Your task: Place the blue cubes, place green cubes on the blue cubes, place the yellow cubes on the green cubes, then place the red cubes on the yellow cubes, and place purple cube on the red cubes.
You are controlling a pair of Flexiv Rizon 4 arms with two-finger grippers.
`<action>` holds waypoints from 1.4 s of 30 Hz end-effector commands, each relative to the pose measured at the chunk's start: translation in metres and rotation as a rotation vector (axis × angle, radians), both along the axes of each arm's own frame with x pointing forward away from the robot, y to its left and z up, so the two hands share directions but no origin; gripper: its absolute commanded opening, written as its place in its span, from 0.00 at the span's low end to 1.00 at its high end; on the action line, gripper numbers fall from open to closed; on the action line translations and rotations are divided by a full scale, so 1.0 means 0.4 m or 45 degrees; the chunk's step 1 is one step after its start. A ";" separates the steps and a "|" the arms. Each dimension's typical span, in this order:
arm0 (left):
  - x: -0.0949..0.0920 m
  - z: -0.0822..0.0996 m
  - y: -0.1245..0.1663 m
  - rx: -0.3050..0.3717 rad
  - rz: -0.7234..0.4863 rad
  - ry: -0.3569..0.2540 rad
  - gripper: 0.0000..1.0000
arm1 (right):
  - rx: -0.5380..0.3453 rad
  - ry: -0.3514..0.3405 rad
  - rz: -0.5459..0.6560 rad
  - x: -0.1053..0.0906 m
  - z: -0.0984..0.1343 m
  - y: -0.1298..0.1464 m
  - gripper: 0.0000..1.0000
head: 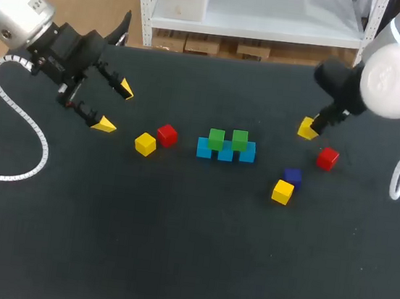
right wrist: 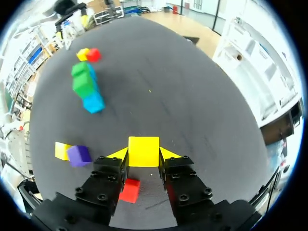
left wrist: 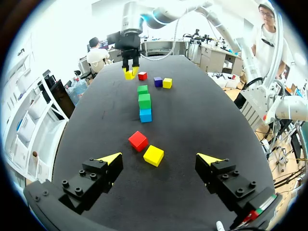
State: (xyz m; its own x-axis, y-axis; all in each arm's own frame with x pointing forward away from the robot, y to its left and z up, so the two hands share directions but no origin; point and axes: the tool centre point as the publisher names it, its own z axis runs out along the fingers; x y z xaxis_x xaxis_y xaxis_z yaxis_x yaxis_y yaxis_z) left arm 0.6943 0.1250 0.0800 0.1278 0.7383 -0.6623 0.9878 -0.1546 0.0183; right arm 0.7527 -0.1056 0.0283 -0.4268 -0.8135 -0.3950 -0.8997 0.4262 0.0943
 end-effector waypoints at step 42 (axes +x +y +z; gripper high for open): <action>0.002 -0.001 0.001 0.000 -0.002 0.001 1.00 | -0.077 -0.123 0.493 -0.157 0.091 0.374 0.00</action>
State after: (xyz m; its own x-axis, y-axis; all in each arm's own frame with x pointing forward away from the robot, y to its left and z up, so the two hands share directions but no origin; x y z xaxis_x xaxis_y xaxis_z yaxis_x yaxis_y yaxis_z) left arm 0.6943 0.1250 0.0800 0.1278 0.7383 -0.6623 0.9878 -0.1546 0.0183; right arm 0.6882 0.0434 0.0670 -0.0464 -0.9305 -0.3634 -0.9984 0.0547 -0.0127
